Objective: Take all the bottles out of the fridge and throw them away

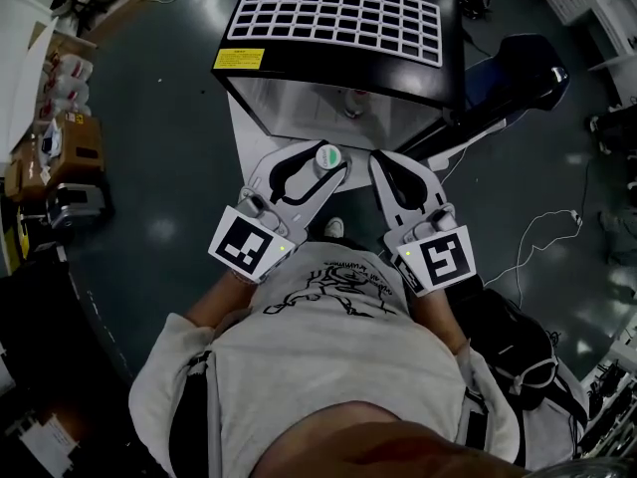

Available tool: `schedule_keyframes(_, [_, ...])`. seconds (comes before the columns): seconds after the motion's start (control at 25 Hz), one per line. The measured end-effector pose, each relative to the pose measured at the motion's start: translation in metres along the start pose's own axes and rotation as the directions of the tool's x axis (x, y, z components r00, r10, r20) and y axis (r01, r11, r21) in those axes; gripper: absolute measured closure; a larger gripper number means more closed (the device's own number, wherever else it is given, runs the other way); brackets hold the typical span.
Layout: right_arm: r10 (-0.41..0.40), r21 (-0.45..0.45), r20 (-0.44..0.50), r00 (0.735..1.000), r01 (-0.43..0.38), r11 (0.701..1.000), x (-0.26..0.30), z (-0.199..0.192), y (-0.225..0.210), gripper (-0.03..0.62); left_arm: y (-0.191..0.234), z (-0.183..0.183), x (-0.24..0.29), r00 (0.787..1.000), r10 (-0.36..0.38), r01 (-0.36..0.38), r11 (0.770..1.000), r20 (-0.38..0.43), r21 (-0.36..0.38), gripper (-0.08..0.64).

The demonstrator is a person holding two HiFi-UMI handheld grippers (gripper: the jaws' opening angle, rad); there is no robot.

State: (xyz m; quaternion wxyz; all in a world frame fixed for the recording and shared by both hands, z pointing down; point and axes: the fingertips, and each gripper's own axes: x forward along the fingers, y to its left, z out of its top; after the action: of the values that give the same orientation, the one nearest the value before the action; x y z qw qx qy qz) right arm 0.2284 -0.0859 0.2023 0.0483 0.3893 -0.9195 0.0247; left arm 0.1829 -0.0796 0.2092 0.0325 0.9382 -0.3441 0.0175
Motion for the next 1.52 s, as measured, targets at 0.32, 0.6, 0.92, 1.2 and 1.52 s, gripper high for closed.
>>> schedule_keyframes(0.32, [0.010,-0.011,0.006,1.000,-0.010,1.000,0.002,0.003,0.009,0.584,0.001,0.005,-0.010,1.000,0.010,-0.010,1.000,0.008,-0.006,0.410])
schedule_keyframes(0.6, [0.021,-0.008,0.003,1.000,-0.021,1.000,0.018,0.005,0.027,0.584,0.013,0.009,-0.029,1.000,0.020,-0.020,1.000,0.016,-0.004,0.410])
schedule_keyframes(0.92, [0.053,-0.014,0.004,0.999,-0.053,0.998,0.043,0.013,0.056,0.584,0.033,0.014,-0.062,0.998,0.053,-0.052,0.999,0.025,-0.012,0.410])
schedule_keyframes(1.2, [0.085,-0.027,0.004,0.996,-0.085,0.996,0.065,0.018,0.094,0.583,0.053,0.014,-0.105,0.995,0.095,-0.094,0.995,0.029,-0.022,0.410])
schedule_keyframes(1.52, [0.129,-0.035,0.002,0.992,-0.128,0.991,0.094,0.020,0.138,0.584,0.077,0.011,-0.154,0.989,0.145,-0.145,0.989,0.031,-0.023,0.410])
